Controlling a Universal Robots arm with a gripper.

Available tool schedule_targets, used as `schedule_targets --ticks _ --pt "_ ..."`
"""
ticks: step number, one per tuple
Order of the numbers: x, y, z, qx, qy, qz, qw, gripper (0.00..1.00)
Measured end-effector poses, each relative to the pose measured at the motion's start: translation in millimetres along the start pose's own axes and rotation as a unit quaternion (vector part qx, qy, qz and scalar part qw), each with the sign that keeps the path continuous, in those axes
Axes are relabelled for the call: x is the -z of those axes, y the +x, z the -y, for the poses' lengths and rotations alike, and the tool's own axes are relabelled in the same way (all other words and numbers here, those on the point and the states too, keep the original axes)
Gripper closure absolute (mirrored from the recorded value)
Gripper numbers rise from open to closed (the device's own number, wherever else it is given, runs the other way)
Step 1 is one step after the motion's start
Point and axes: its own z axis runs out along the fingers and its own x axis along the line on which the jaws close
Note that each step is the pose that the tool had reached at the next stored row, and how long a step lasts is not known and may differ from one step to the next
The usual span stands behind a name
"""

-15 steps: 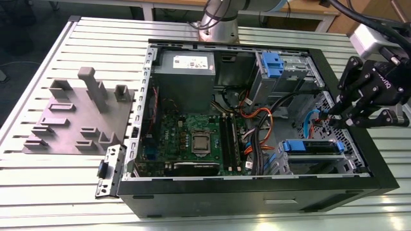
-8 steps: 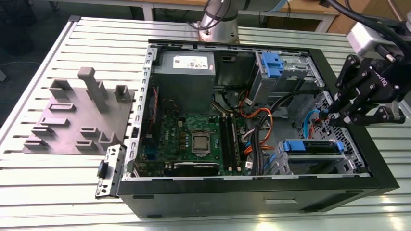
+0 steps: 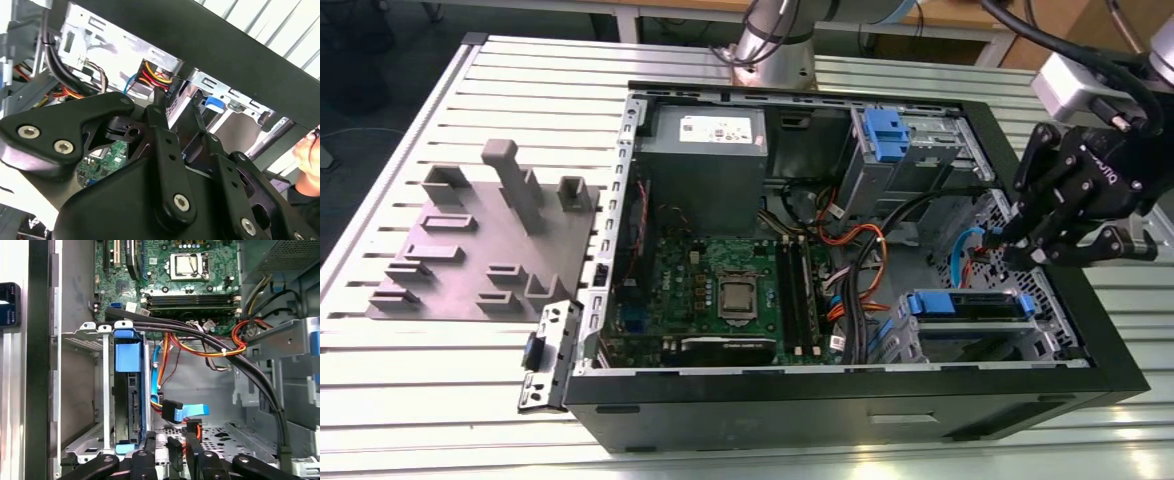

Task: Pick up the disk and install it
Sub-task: 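Insert the first disk wire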

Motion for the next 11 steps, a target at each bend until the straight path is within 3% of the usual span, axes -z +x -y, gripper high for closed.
schedule_targets --ticks 2,7,11 --pt "-1.6 -0.4 0.2 0.000 0.0001 -0.0023 1.00000 0.63" --pt "-2.5 -1.4 0.3 0.000 0.0002 -0.0044 0.99999 0.64" --pt "-2.4 -1.4 0.3 0.000 0.0002 -0.0061 0.99998 0.82"
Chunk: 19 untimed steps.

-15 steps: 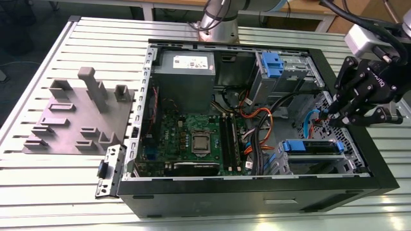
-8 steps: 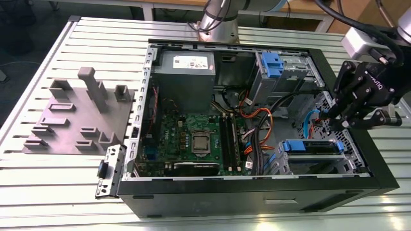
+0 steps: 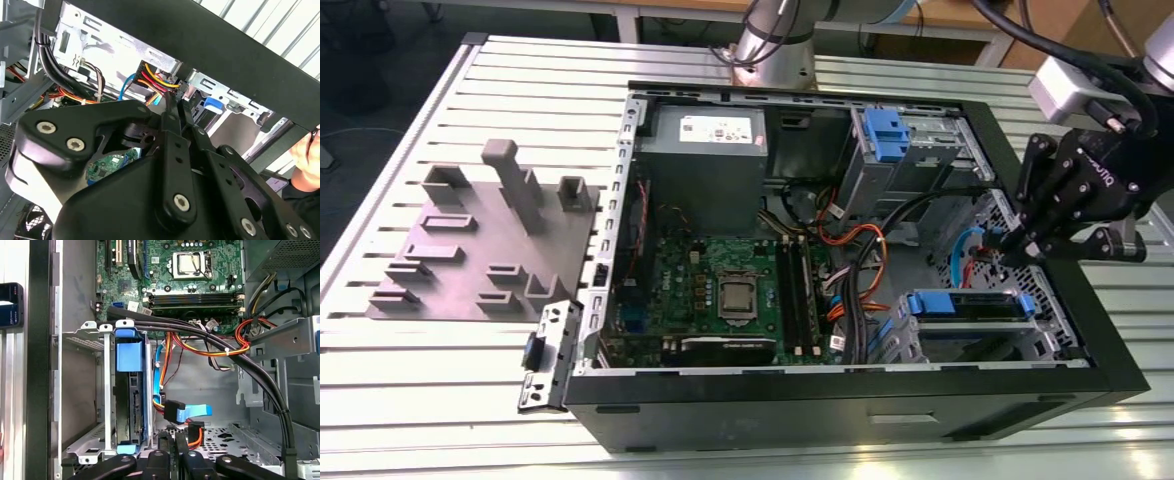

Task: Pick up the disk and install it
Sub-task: 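Insert the first disk wire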

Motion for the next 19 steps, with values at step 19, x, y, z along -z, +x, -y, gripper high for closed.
schedule_targets --ticks 19 --pt "-3.9 4.0 -25.4 0.003 0.0392 0.0020 0.99922 0.84"
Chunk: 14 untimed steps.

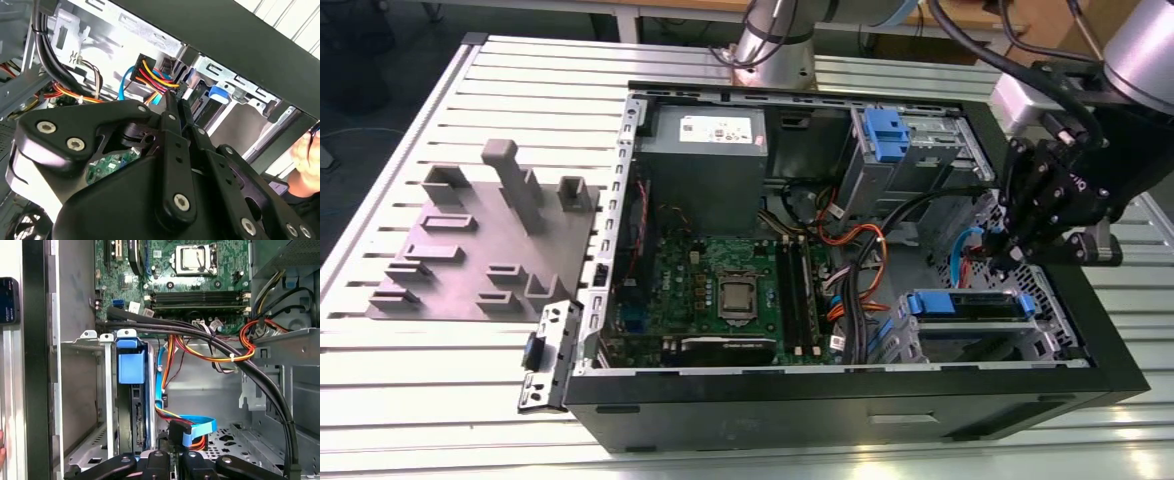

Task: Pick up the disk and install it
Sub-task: 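Insert the first disk wire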

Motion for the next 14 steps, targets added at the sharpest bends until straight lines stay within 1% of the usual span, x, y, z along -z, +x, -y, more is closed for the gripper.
schedule_targets --ticks 3,4,5,7,14 --pt "-0.6 1.4 -3.0 0.000 0.0115 0.0002 0.99993 0.84" --pt "-0.8 2.3 -3.6 0.000 0.0144 0.0003 0.99990 0.84" --pt "-1.0 3.4 -4.5 0.000 0.0166 0.0005 0.99986 0.84" --pt "-1.2 6.1 -6.2 0.000 0.0201 0.0007 0.99980 0.84" --pt "-2.8 19.8 -10.2 0.000 0.0289 0.0011 0.99958 0.84"
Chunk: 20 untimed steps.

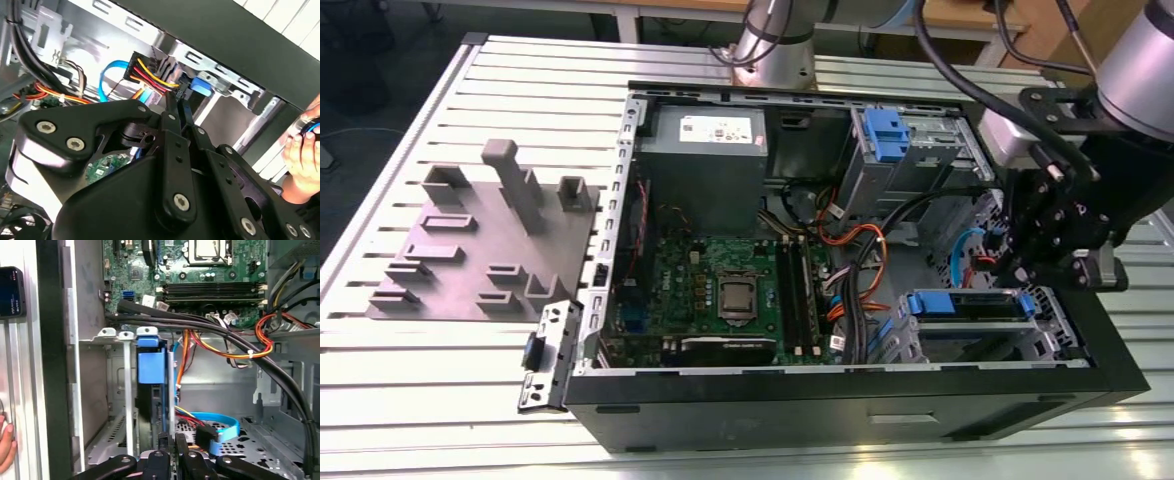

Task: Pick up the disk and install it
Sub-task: 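Insert the first disk wire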

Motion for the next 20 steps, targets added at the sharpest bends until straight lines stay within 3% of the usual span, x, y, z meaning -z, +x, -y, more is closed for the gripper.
schedule_targets --ticks 3,10,15,19,20 --pt "-0.6 2.0 -3.1 0.001 0.0040 0.0006 0.99999 0.84" --pt "-1.3 3.7 -11.2 0.003 0.0226 0.0017 0.99974 0.84" --pt "-2.6 4.6 -21.1 0.003 0.0356 0.0023 0.99936 0.84" --pt "-4.4 5.2 -27.3 0.002 0.0455 0.0026 0.99896 0.84" --pt "-4.6 5.3 -27.7 0.002 0.0465 0.0027 0.99891 0.84"
